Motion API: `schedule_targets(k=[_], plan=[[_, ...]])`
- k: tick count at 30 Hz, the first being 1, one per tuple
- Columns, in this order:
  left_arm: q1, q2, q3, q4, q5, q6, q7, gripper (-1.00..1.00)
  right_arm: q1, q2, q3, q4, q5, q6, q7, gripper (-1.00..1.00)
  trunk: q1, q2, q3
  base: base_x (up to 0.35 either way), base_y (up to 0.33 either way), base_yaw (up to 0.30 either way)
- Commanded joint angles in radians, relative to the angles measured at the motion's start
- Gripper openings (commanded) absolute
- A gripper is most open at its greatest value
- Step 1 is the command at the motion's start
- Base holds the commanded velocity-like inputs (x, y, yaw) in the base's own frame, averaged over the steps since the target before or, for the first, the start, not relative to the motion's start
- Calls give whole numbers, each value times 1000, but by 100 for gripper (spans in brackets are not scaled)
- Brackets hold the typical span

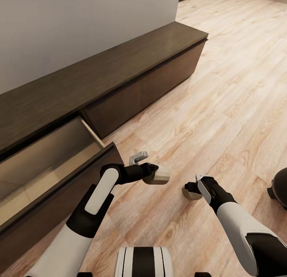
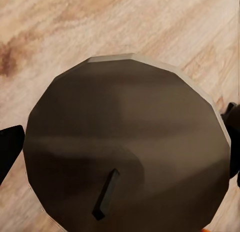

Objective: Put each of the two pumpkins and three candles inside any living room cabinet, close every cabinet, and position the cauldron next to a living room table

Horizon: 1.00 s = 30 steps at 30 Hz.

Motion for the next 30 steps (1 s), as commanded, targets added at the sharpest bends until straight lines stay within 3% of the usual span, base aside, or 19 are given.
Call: schedule_targets(k=[1,16,19,23,25,30], plan=[[0,0,0,-4,9,1,10,-100,1,0,1,4,-5,5,-9,-100,0,0,-1,0,0,0],[7,4,-11,-15,-3,0,13,-100,1,0,1,2,-4,5,-9,-100,-6,3,50,0,0,0],[7,5,-10,-33,-2,0,11,-100,2,0,0,-35,-4,9,-9,-100,-7,4,61,0,0,0],[22,6,-4,-106,-2,0,11,-100,12,-2,-4,-191,-5,82,-9,-100,-9,5,77,0,0,0],[37,7,-1,-148,-2,-1,11,-100,63,-4,-9,-407,-4,232,-9,-100,-10,5,84,0,0,0],[34,6,-2,-173,-2,3,5,-100,167,-4,-13,-812,-3,397,-10,-100,-12,6,104,0,0,0]])
